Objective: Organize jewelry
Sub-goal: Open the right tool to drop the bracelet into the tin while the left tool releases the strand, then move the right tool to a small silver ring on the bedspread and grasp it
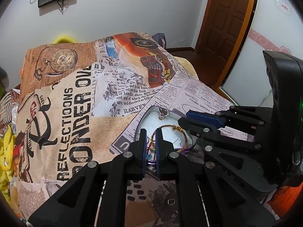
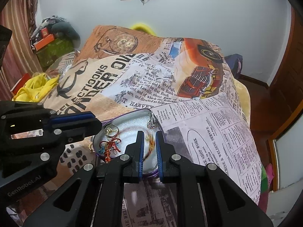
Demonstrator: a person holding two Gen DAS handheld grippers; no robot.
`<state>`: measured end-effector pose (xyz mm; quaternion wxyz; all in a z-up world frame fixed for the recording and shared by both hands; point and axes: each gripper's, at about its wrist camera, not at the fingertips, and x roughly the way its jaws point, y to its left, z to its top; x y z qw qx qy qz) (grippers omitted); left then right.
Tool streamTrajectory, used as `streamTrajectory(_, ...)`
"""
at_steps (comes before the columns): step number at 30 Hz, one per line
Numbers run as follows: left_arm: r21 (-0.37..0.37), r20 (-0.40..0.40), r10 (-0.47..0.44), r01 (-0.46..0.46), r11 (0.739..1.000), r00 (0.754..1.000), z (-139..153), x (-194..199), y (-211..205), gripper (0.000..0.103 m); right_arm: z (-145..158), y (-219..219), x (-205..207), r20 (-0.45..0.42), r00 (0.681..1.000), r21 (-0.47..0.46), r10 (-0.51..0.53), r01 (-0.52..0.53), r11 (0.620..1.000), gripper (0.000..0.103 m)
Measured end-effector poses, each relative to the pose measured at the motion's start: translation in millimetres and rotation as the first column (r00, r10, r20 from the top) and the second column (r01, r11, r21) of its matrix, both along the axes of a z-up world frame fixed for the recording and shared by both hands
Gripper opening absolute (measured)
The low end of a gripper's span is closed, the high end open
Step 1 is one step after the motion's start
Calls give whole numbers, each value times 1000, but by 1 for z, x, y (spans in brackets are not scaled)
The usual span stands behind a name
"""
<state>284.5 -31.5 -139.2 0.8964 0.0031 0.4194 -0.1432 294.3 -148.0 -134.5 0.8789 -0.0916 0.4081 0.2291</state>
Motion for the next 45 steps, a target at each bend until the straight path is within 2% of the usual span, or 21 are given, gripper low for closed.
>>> streamTrajectory(5, 0, 19, 13, -13, 1000, 1000, 11, -10, 5, 15, 12, -2, -6, 13, 1000, 9, -9, 9, 1000, 12)
streamTrajectory(10, 7, 53, 31, -32, 999, 998, 23, -24, 9, 31, 22, -3, -17, 36, 999, 5, -11, 11, 1000, 17)
streamTrajectory(14, 3, 69, 45, -45, 999, 997, 33, -35, 15, 33, 31, -3, -28, 57, 998, 4, -10, 9, 1000, 27)
streamTrajectory(18, 6, 86, 62, -63, 998, 994, 41, -48, 22, 41, 38, -4, -38, 72, 997, 9, -10, 9, 1000, 34)
streamTrajectory(25, 19, 81, 86, -87, 996, 993, 41, -67, 35, 42, 42, -3, -56, 79, 997, 2, 3, -3, 1000, 34)
streamTrajectory(33, 33, 30, 128, -129, 991, 991, 23, -79, 53, 42, 32, 3, -69, 51, 998, -11, 28, -27, 1000, 34)
streamTrajectory(45, 62, -41, 137, -135, 989, 990, -12, -89, 60, 42, -13, 19, -81, -72, 993, -42, 89, -92, 995, 34)
